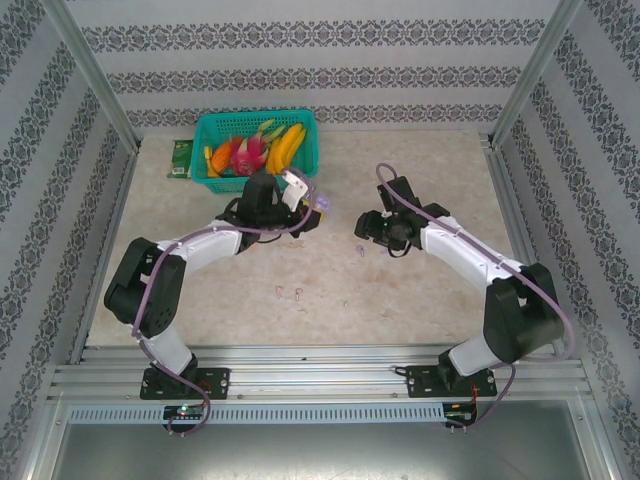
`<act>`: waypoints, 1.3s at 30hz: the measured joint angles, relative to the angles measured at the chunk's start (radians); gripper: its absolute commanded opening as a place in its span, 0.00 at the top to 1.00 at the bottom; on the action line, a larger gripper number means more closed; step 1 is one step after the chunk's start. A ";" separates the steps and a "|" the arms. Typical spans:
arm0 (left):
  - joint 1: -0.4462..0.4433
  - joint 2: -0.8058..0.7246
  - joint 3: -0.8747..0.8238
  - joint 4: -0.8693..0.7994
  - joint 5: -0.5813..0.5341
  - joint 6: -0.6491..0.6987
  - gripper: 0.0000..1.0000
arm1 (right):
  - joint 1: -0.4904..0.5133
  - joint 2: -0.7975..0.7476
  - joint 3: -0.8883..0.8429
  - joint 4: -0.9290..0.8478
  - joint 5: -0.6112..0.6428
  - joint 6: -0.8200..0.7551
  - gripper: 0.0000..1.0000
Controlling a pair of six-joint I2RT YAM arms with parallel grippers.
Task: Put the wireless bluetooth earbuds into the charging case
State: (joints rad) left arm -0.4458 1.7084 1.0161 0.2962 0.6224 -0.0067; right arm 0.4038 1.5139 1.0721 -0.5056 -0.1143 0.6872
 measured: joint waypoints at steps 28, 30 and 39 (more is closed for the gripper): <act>0.000 0.098 -0.154 0.864 -0.029 -0.100 1.00 | -0.035 0.256 0.179 -0.098 -0.097 -0.351 0.46; 0.000 0.111 -0.156 0.895 -0.031 -0.105 1.00 | -0.042 0.258 0.185 -0.109 -0.111 -0.357 0.47; 0.000 0.137 -0.163 0.962 -0.040 -0.111 1.00 | -0.048 0.327 0.225 -0.179 -0.117 -0.407 0.49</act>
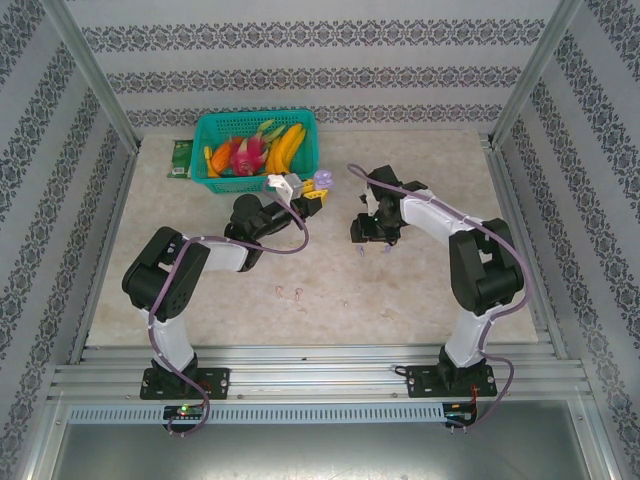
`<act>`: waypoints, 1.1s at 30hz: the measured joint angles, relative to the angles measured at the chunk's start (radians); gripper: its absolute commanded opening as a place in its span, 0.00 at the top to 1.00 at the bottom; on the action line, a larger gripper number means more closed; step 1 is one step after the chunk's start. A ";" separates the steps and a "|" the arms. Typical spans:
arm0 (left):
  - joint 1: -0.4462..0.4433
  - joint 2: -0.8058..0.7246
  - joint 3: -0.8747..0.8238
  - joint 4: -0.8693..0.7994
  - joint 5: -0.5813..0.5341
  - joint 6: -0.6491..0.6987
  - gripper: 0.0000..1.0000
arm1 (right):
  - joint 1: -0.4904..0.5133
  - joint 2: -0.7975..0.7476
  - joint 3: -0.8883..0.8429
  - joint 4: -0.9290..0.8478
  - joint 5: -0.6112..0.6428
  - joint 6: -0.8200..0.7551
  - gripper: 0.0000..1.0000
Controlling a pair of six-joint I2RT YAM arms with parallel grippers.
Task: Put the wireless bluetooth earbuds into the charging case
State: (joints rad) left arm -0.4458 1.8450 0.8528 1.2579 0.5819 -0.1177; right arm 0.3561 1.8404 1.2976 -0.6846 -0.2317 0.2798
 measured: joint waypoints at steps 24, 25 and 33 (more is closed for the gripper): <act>0.000 -0.006 -0.022 0.015 0.000 -0.019 1.00 | 0.068 0.124 0.089 -0.085 0.153 0.004 0.55; 0.000 -0.006 -0.023 0.015 0.000 -0.019 1.00 | 0.072 0.130 0.094 -0.086 0.156 0.005 0.56; 0.000 -0.006 -0.029 0.015 -0.019 -0.021 1.00 | 0.098 0.167 0.121 -0.085 0.165 0.013 0.58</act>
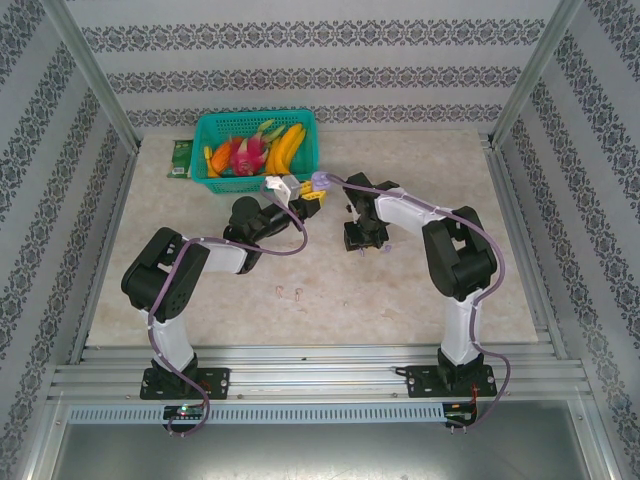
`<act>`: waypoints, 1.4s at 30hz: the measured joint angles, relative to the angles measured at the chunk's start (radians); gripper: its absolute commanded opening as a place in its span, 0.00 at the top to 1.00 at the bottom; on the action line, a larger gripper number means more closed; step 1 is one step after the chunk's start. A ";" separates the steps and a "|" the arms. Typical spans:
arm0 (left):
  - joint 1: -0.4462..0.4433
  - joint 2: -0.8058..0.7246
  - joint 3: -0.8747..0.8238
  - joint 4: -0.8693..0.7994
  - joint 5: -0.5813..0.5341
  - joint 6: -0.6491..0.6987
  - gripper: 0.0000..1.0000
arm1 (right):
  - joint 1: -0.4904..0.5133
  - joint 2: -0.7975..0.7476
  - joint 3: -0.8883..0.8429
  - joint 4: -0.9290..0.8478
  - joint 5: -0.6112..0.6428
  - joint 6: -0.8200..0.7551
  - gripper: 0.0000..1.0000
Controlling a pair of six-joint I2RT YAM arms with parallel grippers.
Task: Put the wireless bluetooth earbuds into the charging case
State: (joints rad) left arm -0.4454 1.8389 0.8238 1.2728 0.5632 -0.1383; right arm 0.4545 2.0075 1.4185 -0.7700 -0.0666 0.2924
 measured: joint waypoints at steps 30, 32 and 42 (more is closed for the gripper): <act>0.000 0.000 -0.015 0.006 -0.016 -0.022 1.00 | 0.013 0.024 0.000 0.003 0.056 0.031 0.67; 0.000 0.000 -0.016 0.008 -0.018 -0.024 1.00 | 0.016 0.024 0.000 0.003 0.063 0.037 0.67; 0.000 0.000 -0.022 0.023 -0.022 -0.028 1.00 | 0.029 0.025 0.000 0.005 0.079 0.060 0.73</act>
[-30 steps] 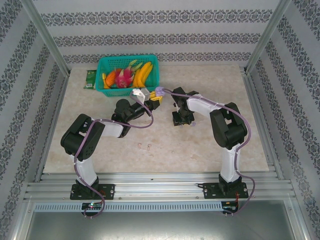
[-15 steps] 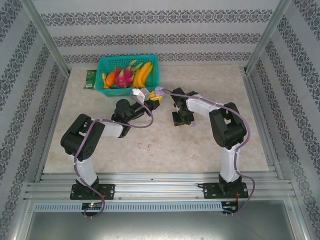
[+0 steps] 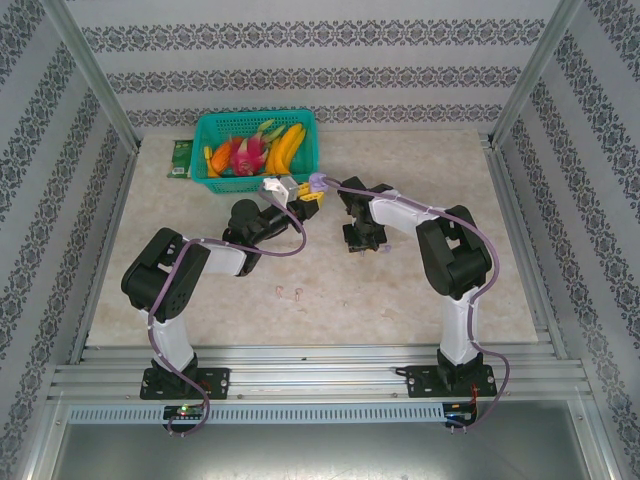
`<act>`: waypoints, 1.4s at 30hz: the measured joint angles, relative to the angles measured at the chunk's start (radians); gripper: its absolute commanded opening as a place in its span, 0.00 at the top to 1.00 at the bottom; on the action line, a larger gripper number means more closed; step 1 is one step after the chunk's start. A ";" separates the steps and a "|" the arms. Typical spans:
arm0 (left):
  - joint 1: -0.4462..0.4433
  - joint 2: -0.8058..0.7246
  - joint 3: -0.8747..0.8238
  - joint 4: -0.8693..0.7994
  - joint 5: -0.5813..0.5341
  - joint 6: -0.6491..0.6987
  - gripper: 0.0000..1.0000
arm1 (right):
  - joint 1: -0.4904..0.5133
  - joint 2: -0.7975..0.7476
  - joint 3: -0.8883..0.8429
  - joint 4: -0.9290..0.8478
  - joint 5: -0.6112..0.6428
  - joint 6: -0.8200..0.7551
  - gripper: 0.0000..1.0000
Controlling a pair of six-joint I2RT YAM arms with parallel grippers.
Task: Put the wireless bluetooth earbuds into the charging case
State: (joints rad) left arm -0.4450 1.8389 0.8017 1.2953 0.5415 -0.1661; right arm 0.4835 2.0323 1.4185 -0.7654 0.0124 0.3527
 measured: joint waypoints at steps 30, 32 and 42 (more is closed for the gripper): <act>0.000 0.000 -0.003 0.007 0.011 0.000 1.00 | 0.018 -0.281 -0.135 0.051 0.034 0.064 0.78; 0.000 0.000 -0.003 0.007 0.021 0.000 1.00 | 0.018 -0.319 -0.135 0.051 0.038 0.064 0.78; -0.002 0.000 0.027 -0.026 0.123 0.013 1.00 | 0.018 -0.500 -0.034 0.023 0.059 0.061 0.78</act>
State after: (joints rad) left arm -0.4473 1.8389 0.8284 1.2697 0.6643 -0.1528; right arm 0.5014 1.5318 1.3842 -0.7429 0.0715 0.4141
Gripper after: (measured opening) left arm 0.208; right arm 0.223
